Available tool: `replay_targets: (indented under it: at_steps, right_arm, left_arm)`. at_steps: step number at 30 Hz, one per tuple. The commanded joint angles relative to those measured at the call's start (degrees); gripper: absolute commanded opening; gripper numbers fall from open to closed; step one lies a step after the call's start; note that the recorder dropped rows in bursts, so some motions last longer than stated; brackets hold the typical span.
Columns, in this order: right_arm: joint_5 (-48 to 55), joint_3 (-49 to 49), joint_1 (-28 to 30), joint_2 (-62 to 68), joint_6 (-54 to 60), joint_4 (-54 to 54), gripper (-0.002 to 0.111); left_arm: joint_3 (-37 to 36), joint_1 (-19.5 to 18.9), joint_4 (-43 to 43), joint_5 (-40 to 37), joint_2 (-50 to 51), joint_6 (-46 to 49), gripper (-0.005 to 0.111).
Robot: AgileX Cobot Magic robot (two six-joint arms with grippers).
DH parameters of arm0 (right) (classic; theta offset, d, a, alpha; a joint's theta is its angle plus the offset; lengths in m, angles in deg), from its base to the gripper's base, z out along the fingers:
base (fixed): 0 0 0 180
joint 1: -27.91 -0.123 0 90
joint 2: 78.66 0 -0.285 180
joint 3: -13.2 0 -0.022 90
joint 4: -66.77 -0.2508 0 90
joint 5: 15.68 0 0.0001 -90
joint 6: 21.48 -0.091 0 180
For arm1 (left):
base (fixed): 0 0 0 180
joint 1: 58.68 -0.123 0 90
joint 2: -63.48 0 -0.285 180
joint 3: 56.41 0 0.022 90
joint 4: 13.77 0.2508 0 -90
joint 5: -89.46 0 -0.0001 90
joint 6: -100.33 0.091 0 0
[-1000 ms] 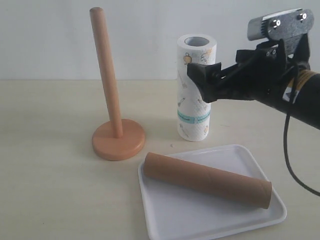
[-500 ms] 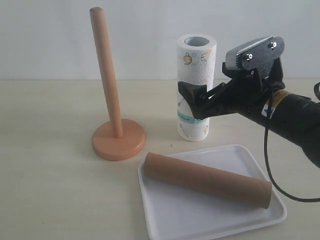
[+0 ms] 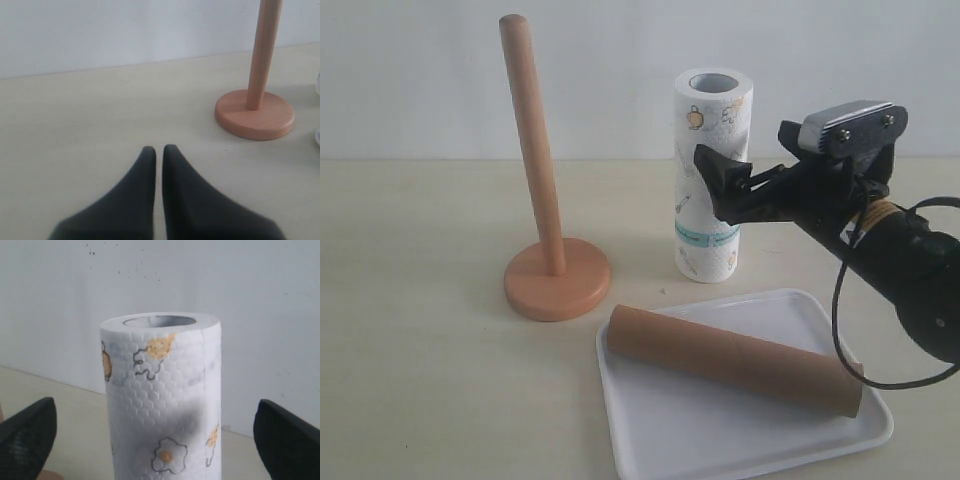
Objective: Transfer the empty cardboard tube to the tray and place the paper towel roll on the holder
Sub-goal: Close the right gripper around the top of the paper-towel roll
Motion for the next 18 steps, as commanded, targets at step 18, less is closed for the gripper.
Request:
replay_targets:
  at_steps: [18]
  right_arm:
    - [1.6, 10.2, 0.4, 8.1, -1.7, 2.8, 0.105]
  left_arm:
    - [-0.2, -0.2, -0.5, 0.0, -0.2, 0.3, 0.004]
